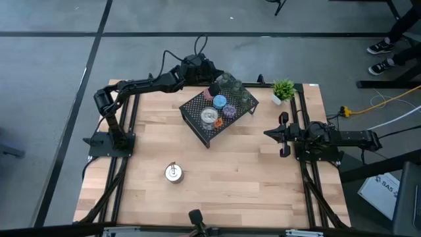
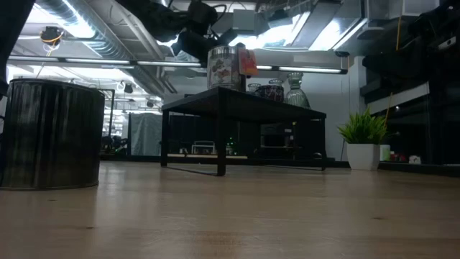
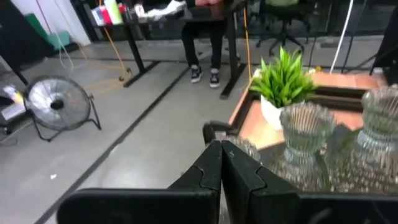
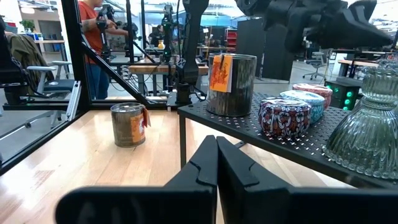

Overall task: Pick & Place candle stick holders
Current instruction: Put the green glass candle holder on the shelf aligned with the green glass candle holders, then put the large orange scented candle on the shelf aligned with the brown large scented candle

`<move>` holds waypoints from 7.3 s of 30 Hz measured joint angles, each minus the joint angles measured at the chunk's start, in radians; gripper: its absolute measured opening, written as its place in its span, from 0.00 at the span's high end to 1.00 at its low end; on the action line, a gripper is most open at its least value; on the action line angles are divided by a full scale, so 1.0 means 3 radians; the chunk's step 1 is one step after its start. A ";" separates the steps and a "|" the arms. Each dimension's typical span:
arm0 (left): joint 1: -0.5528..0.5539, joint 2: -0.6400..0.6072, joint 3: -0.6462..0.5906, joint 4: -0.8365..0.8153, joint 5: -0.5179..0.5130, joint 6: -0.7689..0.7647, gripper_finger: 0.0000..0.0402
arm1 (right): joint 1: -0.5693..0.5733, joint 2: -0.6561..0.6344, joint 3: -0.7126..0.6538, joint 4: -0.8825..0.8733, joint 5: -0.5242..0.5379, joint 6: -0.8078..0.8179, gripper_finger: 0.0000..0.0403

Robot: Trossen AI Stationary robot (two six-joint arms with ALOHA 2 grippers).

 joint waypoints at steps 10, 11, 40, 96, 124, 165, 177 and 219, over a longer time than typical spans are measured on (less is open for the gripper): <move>-0.0038 -0.0070 0.0000 -0.0268 0.0223 -0.0086 1.00 | -0.0001 0.0000 0.0000 0.0001 0.0001 0.0000 1.00; -0.0036 -0.0063 0.0000 -0.0284 0.0221 -0.0085 1.00 | -0.0001 0.0000 0.0001 0.0001 0.0001 0.0000 1.00; -0.0018 0.0047 0.0000 -0.0213 0.0314 0.0028 1.00 | -0.0001 0.0000 0.0001 0.0001 0.0001 0.0001 1.00; 0.0029 0.0106 0.0000 -0.0057 0.0385 0.0165 1.00 | -0.0001 0.0000 0.0000 0.0000 0.0001 0.0000 1.00; -0.0407 -0.0117 0.0268 -0.0286 0.0644 -0.0264 1.00 | -0.0001 0.0000 0.0000 0.0001 0.0001 0.0000 1.00; -0.0495 -0.2557 -0.1931 -0.1508 0.0628 -0.0747 1.00 | -0.0001 0.0000 0.0000 0.0001 0.0001 0.0001 1.00; -0.1272 -0.2814 -0.2164 -0.1698 0.0817 -0.0862 1.00 | -0.0001 0.0000 0.0001 0.0001 0.0001 0.0001 1.00; -0.3115 -0.2265 -0.1470 -0.2579 0.0015 -0.0794 0.15 | 0.0000 0.0000 0.0001 0.0001 0.0000 0.0001 1.00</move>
